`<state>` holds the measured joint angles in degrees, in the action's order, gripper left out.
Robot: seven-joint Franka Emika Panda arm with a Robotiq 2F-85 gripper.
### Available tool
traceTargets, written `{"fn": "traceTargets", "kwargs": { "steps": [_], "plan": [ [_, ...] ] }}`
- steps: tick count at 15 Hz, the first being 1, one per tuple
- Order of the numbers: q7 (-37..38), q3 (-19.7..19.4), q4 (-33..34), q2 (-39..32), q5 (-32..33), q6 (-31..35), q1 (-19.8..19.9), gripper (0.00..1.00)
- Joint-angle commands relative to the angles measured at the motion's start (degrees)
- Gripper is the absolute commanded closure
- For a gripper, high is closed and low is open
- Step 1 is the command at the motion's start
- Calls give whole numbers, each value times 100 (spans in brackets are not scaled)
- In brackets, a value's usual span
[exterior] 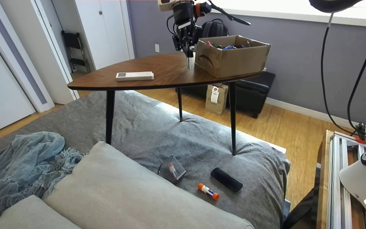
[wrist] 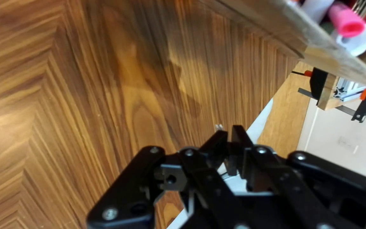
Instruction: Put the clear object on the table
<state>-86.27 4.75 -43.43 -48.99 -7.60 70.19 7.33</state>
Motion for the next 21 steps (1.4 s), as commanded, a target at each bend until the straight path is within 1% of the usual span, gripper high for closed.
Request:
{"fn": "traceTargets", "kwargs": {
  "steps": [1, 3, 4, 5, 10, 13, 14, 16, 17, 18, 19, 21],
  "plan": [
    [35, 60, 1010, -543, 63, -714, -5, 97],
    [8, -12, 1146, -619, 91, -867, -46, 97],
    [-10, -28, 1218, -657, 132, -921, -66, 64],
    [-31, -58, 1277, -688, 205, -952, -98, 63],
    [-175, -166, 1468, -731, 606, -955, -245, 30],
    [-323, -235, 1567, -604, 1023, -853, -459, 7],
    [-339, -268, 1623, -540, 1168, -747, -554, 2],
    [-236, -352, 1743, -353, 1439, -563, -776, 0],
    [-191, -443, 2365, -569, 1593, -806, -920, 0],
    [-115, -536, 1993, -225, 1742, -628, -1026, 0],
    [9, -632, 1893, -19, 1865, -545, -1127, 0],
    [341, -783, 2007, 190, 2039, -516, -1268, 0]
  ]
}}
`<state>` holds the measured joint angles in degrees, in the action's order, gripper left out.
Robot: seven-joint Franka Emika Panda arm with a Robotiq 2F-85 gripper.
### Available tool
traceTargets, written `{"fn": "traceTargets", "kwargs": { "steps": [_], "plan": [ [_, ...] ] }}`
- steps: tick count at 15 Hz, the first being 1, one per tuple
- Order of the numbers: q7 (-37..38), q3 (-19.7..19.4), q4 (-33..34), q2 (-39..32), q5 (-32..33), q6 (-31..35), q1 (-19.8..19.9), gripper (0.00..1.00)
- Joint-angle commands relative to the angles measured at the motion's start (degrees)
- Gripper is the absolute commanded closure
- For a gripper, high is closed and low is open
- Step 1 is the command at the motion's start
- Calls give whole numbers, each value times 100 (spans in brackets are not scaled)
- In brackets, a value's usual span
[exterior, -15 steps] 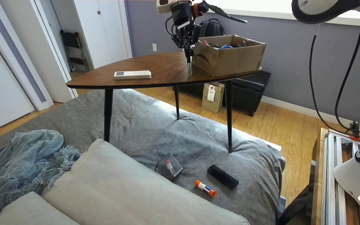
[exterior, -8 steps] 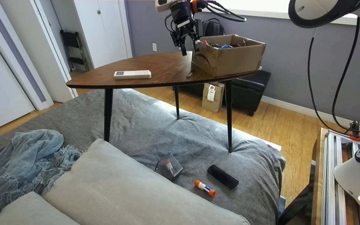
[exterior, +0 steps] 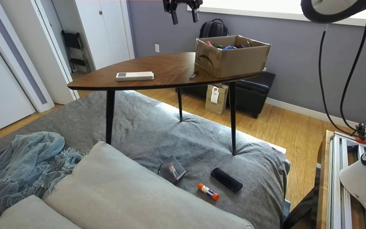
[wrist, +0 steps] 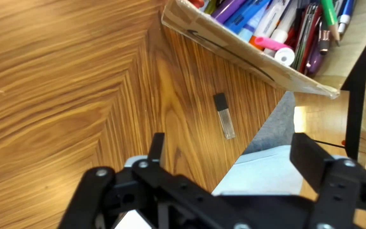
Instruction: Put the clear object on the table
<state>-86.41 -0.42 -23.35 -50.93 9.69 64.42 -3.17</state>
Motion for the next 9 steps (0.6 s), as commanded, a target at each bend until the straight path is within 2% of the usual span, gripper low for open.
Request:
{"fn": "traceTargets", "kwargs": {
  "steps": [1, 9],
  "plan": [
    [567, -322, 20, 509, 359, 72, -251, 0],
    [2199, -480, 140, 1302, 358, 449, -115, 0]
  ]
}}
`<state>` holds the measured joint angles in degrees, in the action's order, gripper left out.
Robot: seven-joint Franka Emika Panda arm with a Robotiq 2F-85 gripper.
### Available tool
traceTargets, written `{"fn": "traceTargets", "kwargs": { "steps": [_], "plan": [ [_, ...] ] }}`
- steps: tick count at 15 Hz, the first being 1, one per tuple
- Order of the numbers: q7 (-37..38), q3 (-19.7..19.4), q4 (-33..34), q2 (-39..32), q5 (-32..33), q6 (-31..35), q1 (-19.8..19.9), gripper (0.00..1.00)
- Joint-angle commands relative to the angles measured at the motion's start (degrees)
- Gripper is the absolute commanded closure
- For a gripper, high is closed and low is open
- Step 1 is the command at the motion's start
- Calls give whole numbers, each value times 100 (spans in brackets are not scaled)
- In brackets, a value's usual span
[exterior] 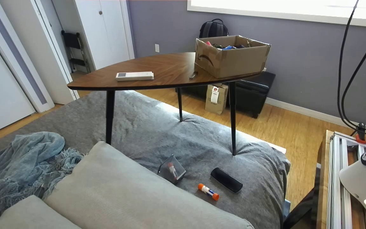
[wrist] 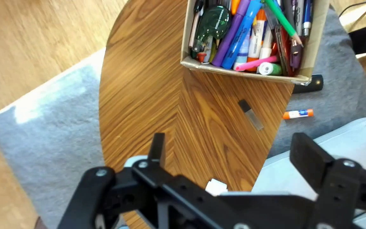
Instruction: Put the clear object on the table
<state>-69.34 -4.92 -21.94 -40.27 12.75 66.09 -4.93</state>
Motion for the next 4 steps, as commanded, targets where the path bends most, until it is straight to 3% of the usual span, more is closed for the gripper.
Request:
{"fn": "traceTargets", "kwargs": {
  "steps": [1, 4],
  "plan": [
    [213, 41, -170, 179, 42, 166, 22, 0],
    [412, 36, -165, 324, 40, 271, 72, 0]
  ]
}}
